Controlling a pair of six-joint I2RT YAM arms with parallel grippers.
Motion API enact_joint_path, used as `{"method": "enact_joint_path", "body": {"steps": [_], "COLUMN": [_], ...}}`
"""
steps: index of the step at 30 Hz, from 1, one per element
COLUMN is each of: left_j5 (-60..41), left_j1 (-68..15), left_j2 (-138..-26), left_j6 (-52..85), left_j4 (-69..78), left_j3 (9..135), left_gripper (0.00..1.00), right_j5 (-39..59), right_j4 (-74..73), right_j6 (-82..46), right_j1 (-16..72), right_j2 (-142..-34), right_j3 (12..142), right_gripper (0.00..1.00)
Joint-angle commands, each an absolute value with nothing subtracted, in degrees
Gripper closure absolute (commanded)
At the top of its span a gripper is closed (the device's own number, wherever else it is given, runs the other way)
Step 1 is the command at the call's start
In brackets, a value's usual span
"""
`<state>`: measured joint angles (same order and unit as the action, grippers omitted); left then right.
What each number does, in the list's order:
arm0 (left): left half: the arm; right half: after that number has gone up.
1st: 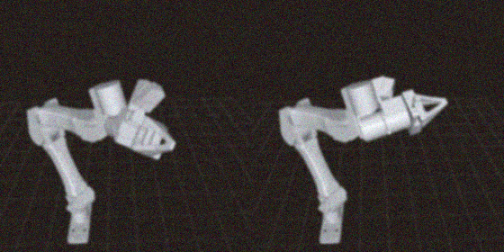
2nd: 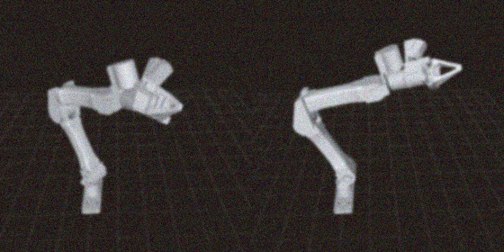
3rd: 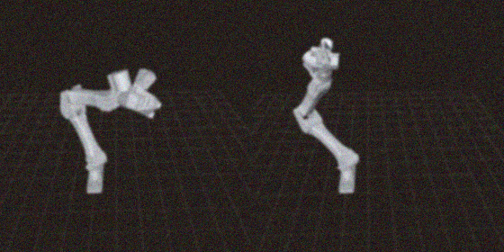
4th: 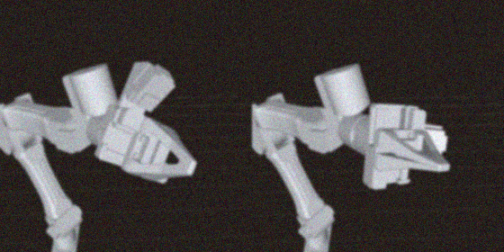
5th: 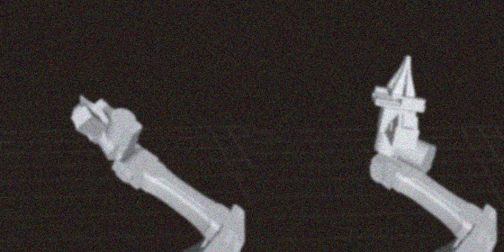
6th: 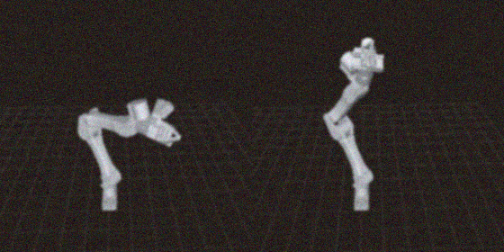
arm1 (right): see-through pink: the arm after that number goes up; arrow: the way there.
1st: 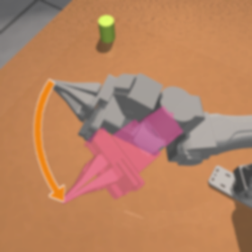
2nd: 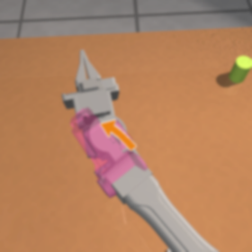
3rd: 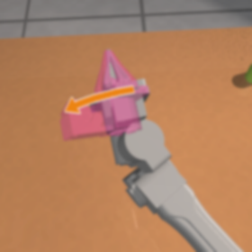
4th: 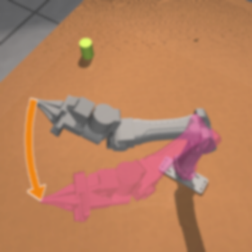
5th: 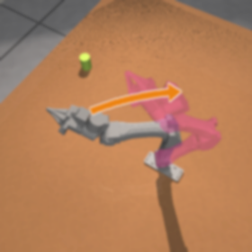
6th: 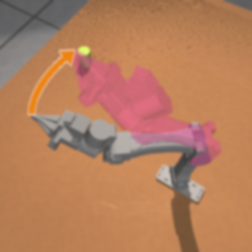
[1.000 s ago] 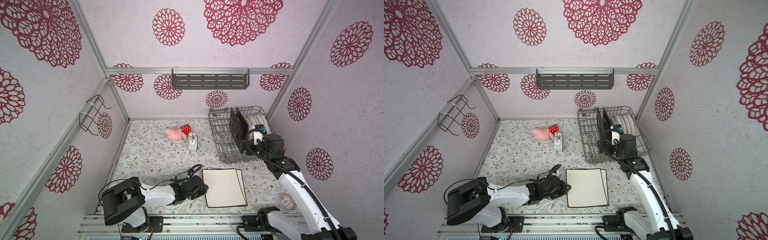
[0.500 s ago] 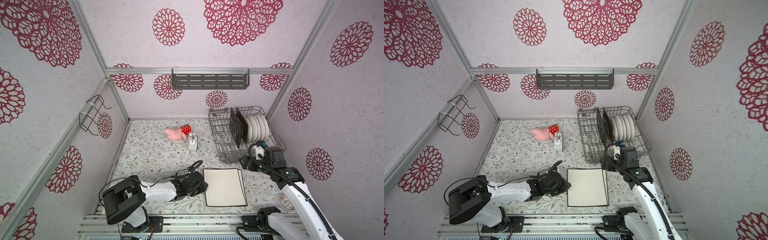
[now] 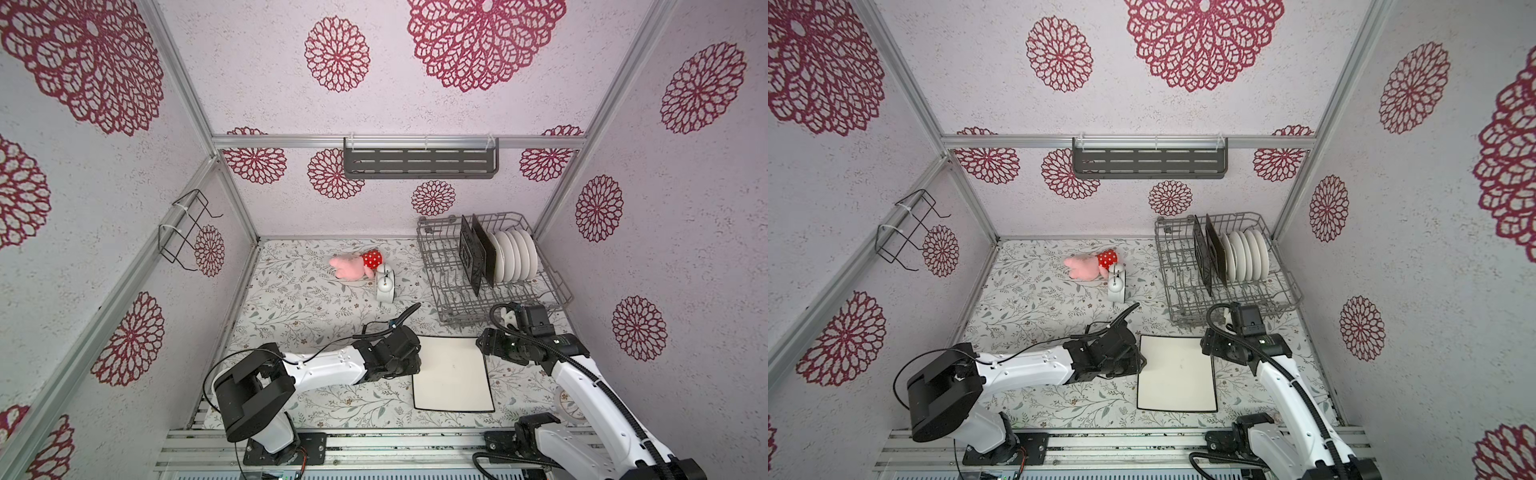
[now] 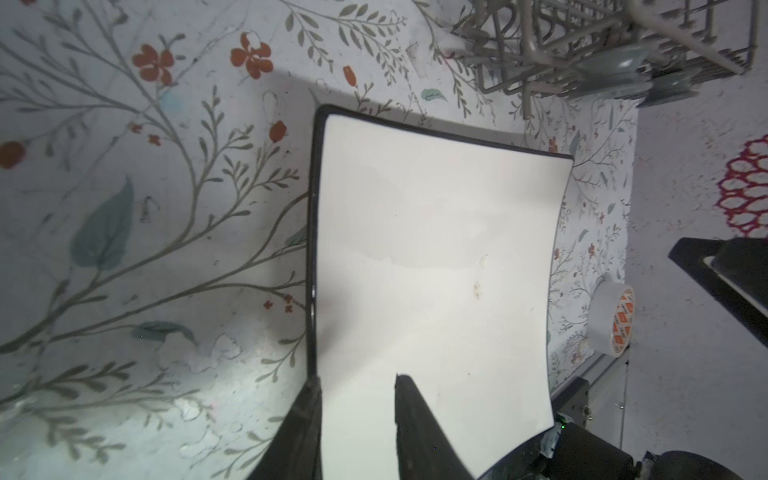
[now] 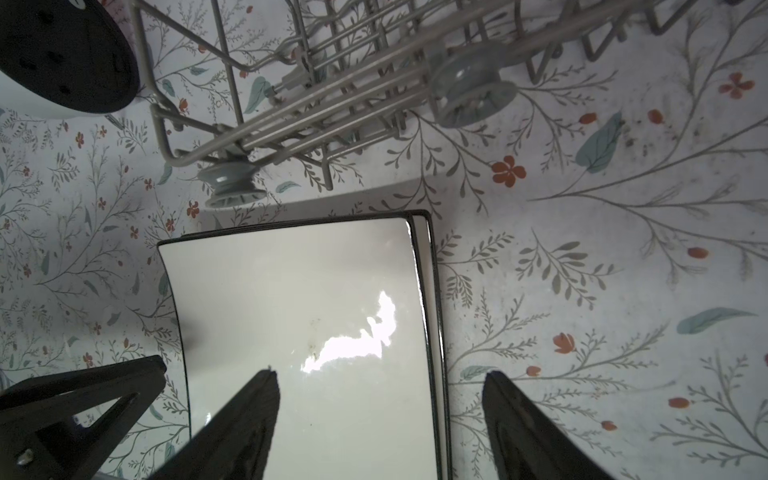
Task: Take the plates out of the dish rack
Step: 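Draw the left gripper back from the plates while the right gripper reaches into the rack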
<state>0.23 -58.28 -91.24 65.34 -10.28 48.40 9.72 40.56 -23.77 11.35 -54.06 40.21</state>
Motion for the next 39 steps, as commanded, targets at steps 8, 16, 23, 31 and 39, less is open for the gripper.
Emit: {"method": "enact_joint_path", "body": {"steps": [8, 16, 23, 31, 39], "left_j5": [5.7, 10.2, 17.1, 28.1, 34.2], "left_j1": [-56.7, -52.0, -47.6, -43.7, -41.7], "left_j2": [-87.6, -74.9, -57.0, -37.3, -29.0], "left_j6": [55.3, 43.9, 34.0, 21.3, 15.2], "left_j4": [-19.6, -25.2, -28.6, -32.3, -39.0], "left_j3": [52.2, 53.1, 50.7, 47.2, 48.2], "left_gripper": [0.56, 0.2, 0.02, 0.03, 0.03], "right_j5": [1.5, 0.8, 3.1, 0.6, 0.4], "right_j4": [38.5, 22.2, -2.4, -23.6, -34.1], "right_j6": [-17.3, -6.9, -4.1, -2.0, 1.3], "right_j1": [12.9, 12.9, 12.7, 12.4, 12.4], "right_j2": [-50.8, -54.5, -56.9, -68.0, -80.0], "right_j3": [48.9, 49.3, 40.3, 36.0, 38.4], "right_gripper": [0.17, 0.1, 0.1, 0.12, 0.13]}}
